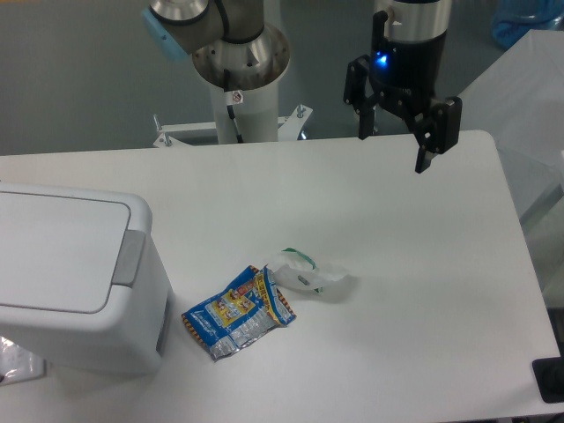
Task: Open the trash can
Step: 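Move the open gripper over to the white trash can's lid edge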
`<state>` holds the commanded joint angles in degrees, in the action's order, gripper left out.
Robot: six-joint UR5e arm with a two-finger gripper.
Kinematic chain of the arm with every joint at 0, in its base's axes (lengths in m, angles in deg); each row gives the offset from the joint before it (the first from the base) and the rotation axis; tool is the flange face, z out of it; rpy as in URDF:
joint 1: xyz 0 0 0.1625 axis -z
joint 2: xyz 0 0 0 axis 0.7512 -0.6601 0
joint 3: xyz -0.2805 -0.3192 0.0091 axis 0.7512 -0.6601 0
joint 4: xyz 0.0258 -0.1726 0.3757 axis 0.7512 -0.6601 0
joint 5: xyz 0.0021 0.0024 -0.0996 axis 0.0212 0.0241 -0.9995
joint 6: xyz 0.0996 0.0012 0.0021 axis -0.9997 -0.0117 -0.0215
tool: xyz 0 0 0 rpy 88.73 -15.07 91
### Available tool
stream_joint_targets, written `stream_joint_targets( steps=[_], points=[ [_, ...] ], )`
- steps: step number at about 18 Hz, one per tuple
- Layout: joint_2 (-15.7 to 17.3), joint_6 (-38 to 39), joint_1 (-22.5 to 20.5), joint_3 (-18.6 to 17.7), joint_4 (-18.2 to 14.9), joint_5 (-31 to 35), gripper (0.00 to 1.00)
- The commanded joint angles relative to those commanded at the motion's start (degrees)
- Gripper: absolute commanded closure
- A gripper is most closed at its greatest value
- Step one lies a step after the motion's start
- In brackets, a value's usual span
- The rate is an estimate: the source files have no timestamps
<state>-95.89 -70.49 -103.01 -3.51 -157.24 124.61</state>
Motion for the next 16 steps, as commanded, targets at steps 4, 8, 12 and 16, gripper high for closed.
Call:
stream_joint_targets(
  steps=[4, 8, 12, 16],
  points=[
    [0.18, 0.09, 0.0, -0.44, 0.09, 0.09, 0.0],
    [-0.17, 4.55, 1.31, -0.44, 0.35, -3.23, 0.0],
    [-0.53, 14.3, 1.49, -0.53, 0.35, -9.14, 0.0],
    [-0.88, 21.6, 3.85, -0.96, 2.19, -9.14, 0.0]
  ],
)
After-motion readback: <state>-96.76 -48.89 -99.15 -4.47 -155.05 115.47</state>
